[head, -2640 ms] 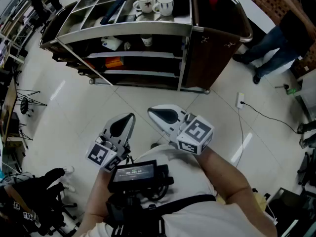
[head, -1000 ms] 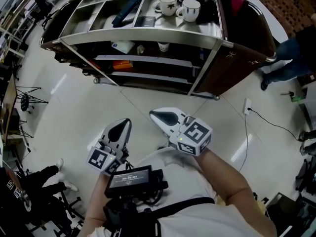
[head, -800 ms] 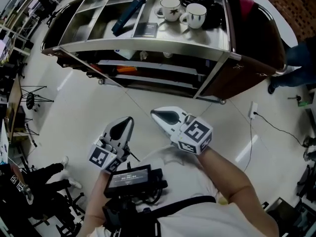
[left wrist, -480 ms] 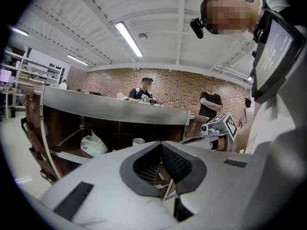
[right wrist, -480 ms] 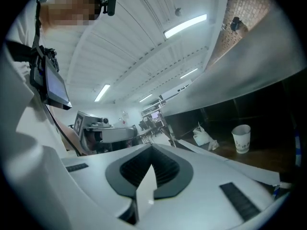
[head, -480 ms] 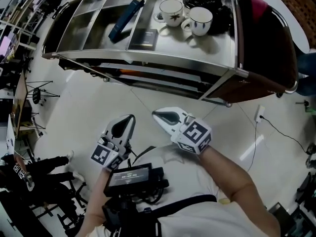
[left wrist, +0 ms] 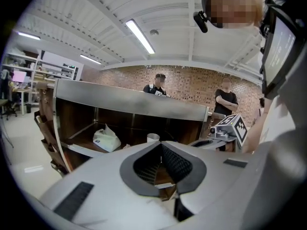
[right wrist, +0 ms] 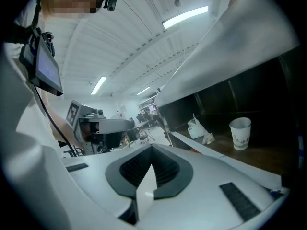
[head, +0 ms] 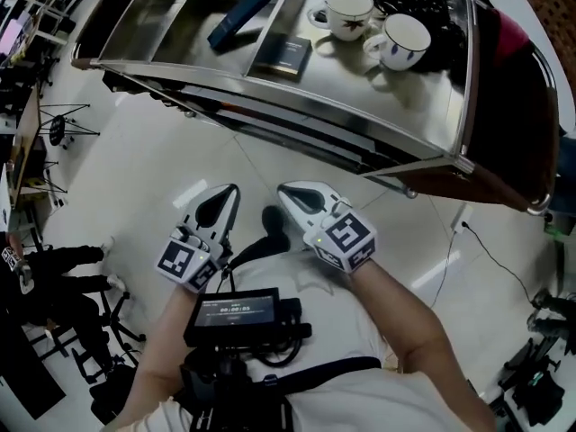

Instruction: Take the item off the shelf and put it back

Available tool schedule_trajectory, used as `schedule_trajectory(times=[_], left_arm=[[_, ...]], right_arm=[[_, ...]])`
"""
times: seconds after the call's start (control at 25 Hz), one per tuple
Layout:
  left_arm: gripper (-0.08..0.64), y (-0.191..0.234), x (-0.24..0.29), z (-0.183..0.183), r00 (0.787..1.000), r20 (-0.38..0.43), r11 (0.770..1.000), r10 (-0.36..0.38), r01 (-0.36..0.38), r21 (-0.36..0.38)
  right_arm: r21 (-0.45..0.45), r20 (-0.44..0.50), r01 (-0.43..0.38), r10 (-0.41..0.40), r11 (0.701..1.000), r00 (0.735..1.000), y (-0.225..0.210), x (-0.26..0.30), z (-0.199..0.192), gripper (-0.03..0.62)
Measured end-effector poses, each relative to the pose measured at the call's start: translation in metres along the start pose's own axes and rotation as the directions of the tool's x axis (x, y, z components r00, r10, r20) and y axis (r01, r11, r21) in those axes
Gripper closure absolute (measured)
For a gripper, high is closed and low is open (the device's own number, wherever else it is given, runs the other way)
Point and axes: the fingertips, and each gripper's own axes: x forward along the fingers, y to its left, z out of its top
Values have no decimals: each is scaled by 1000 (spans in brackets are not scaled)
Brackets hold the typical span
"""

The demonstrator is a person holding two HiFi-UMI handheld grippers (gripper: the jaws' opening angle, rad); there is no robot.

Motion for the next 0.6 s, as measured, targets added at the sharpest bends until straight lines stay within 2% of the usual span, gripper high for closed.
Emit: schedule_trajectory(times=[0.32, 0.44, 0.6], left_arm=[[560, 41, -13, -33, 997, 47, 995, 66, -62, -83], [560, 59, -17, -46, 995, 35, 992, 89, -86, -95], [560, 70, -13, -49, 997, 40, 987, 72, -65, -146]], right_arm=[[-47, -107, 132, -136, 990, 985, -41, 39, -24, 586], [-48, -91, 158, -162, 986, 983, -55, 62, -22, 586], [-76, -76, 238, -243, 968, 967, -83, 91, -8, 583]])
